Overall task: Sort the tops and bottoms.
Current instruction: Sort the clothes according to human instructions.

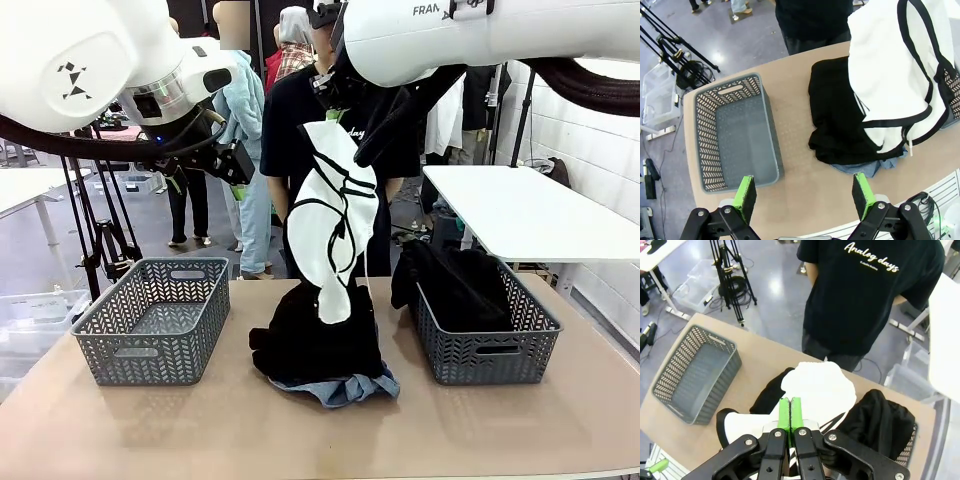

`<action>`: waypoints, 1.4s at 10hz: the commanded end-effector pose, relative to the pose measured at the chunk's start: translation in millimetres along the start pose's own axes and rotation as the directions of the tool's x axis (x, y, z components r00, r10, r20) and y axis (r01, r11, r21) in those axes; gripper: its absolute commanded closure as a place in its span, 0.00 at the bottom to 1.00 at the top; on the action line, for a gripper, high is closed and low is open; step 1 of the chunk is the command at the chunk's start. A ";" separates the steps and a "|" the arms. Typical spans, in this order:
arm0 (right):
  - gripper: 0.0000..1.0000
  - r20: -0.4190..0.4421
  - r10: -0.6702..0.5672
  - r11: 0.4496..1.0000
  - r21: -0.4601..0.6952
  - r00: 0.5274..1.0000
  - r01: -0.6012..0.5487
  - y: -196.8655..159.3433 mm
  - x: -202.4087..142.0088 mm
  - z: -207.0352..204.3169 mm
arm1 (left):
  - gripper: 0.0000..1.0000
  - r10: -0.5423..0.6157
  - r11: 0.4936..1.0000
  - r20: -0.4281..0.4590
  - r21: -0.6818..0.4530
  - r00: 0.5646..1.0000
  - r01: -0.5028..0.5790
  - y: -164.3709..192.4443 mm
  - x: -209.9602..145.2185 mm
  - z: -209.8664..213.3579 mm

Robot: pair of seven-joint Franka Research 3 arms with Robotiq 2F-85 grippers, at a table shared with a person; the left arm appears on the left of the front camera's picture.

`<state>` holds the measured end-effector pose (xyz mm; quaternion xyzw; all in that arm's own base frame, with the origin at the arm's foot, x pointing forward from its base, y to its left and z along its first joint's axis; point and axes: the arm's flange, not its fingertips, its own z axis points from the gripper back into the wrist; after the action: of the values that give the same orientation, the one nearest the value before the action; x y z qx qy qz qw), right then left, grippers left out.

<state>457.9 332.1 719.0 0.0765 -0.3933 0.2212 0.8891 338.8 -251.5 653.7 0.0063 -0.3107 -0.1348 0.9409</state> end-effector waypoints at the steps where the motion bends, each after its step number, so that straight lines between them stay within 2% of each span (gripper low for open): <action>1: 1.00 0.002 0.000 1.000 -0.002 1.000 0.000 -1.4 -0.1 2.4 | 0.00 0.001 1.000 0.013 -0.006 1.000 -0.001 3.2 -0.8 -1.1; 14: 1.00 0.002 0.000 1.000 -0.002 1.000 0.000 -1.4 -0.1 2.4 | 0.00 0.001 1.000 0.013 -0.006 1.000 -0.001 3.2 -0.8 -1.1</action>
<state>457.9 332.1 719.0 0.0765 -0.3933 0.2212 0.8891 338.8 -251.5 653.7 0.0063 -0.3107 -0.1348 0.9409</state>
